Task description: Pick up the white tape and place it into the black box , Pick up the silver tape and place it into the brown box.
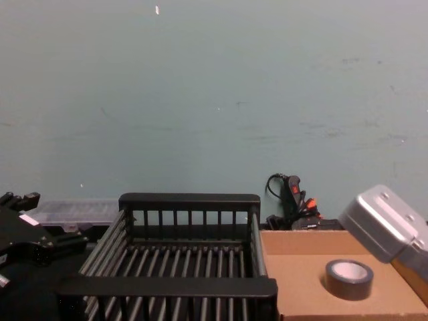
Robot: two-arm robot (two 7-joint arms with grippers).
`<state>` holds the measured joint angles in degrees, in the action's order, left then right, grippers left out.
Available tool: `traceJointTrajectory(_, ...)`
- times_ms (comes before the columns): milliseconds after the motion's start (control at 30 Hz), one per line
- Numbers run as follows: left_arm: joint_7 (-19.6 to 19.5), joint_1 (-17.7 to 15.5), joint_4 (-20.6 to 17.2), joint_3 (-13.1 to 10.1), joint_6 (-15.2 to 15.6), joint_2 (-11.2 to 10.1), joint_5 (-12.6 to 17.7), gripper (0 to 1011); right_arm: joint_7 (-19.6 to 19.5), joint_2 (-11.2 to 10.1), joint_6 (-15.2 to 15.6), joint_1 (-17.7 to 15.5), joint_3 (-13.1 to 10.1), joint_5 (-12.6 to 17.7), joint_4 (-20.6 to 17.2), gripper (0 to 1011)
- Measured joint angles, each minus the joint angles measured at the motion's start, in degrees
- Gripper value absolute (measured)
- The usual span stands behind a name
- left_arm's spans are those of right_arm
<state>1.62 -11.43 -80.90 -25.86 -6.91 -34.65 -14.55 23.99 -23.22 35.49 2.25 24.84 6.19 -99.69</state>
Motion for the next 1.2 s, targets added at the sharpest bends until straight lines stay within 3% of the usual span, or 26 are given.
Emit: traceJointTrajectory(1200,0.00,0.00,0.00,0.00,0.00,0.00,0.00,1001,0.37,0.48,-0.70,0.97,0.74,-1.38,0.76,1002)
